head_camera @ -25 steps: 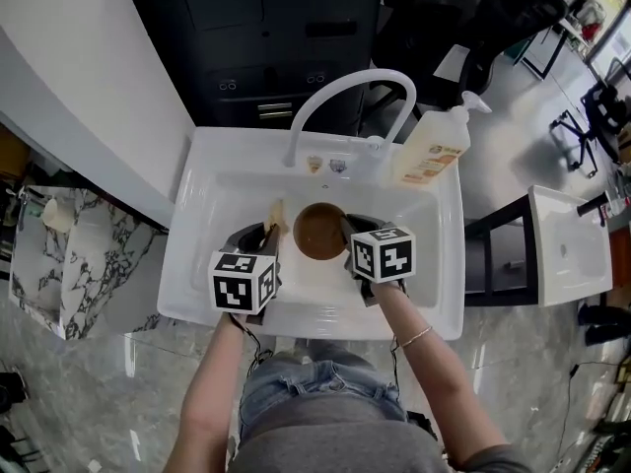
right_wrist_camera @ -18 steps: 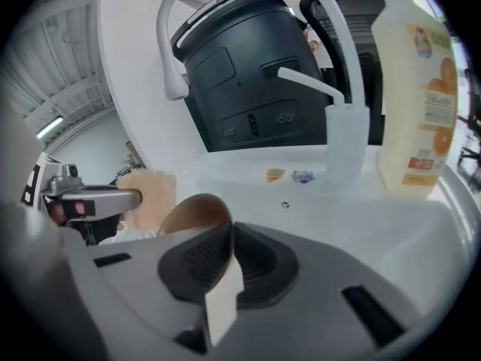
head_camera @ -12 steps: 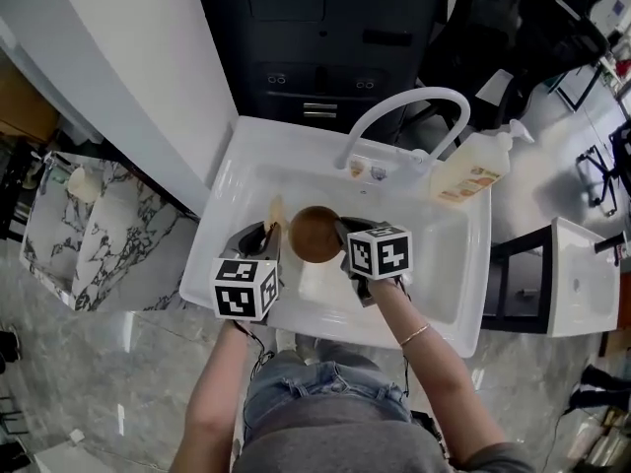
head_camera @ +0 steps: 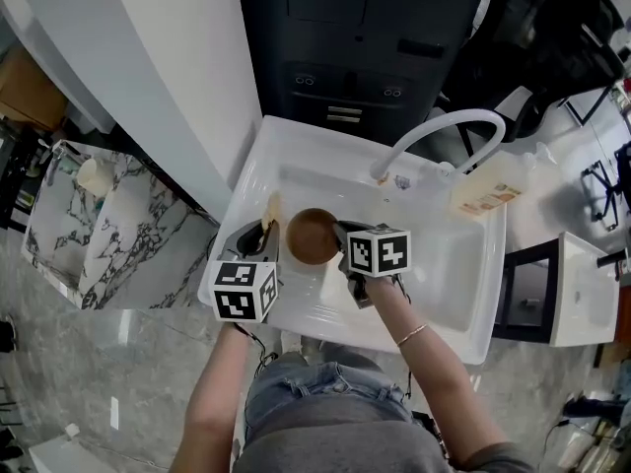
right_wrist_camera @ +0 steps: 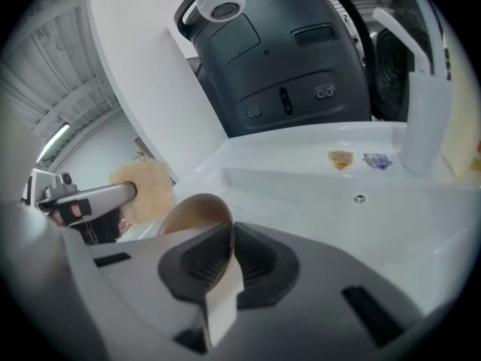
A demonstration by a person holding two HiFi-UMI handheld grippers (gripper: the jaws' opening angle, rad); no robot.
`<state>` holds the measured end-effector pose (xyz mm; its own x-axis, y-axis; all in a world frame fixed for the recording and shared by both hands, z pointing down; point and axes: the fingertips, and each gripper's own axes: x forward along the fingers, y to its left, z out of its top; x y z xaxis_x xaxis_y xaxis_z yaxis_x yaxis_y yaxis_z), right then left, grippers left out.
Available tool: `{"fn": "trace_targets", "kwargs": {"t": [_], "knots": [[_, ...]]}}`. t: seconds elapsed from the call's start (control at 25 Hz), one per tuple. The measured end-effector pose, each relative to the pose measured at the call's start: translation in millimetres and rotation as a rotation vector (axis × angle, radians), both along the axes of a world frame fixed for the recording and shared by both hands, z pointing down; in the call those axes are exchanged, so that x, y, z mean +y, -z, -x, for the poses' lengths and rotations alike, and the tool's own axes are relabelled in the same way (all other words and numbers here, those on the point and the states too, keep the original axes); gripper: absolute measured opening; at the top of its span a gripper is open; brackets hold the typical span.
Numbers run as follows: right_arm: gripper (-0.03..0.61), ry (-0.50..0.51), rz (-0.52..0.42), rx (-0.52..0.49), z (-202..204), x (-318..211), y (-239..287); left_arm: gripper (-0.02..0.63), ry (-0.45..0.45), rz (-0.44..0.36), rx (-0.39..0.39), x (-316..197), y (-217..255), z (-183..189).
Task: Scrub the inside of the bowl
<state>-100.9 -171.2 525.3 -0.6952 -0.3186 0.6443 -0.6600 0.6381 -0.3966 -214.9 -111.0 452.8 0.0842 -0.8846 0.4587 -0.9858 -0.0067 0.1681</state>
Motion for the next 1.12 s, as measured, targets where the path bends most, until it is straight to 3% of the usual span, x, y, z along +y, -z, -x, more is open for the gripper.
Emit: {"fn": "trace_targets", "kwargs": {"t": [0.52, 1.12], "knots": [[0.025, -0.023, 0.064, 0.013, 36, -1, -20, 0.044, -0.002, -0.017, 0.008, -15, -1, 42], [0.026, 0.002, 0.038, 0.020, 48, -9, -24, 0.044, -0.026, -0.004, 0.047, -25, -11, 45]]}}
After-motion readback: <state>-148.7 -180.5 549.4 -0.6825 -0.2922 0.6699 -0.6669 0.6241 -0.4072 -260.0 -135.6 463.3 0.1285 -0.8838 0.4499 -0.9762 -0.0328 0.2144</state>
